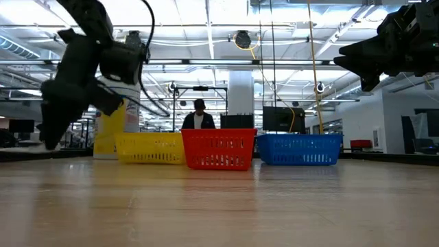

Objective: Pick & Place First Aid Supplies
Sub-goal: Put the bandage pack into the yellow bin

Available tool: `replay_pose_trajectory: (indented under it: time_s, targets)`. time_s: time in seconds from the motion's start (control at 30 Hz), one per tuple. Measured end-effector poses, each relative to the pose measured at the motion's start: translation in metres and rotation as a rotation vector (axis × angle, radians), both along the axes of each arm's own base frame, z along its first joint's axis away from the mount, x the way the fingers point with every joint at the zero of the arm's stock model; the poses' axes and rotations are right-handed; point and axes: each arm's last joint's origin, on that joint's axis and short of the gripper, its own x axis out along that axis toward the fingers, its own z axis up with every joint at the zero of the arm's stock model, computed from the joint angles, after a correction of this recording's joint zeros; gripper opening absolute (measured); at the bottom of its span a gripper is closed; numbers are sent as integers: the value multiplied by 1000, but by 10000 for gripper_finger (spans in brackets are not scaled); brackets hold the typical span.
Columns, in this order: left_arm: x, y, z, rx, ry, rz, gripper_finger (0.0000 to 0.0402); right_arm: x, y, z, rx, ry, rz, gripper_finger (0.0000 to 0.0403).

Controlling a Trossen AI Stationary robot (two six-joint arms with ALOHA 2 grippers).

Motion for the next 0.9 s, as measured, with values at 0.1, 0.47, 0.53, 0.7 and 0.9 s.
replay_pose_trajectory:
  time_s: [0.1,0.47,0.53,0.7,0.9]
  targets:
    - [-2,2,17,10,-44,-2,2,0,0,0,0,0,0,130]
    - [-20,0,61,24,-108,-24,2,0,0,0,0,-1,0,130]
    - [-20,0,62,22,-110,-44,2,0,0,0,0,0,0,130]
    - [0,14,60,60,-79,-124,1,0,0,0,0,0,0,130]
    - [36,39,69,63,-97,-206,1,0,0,0,0,0,0,130]
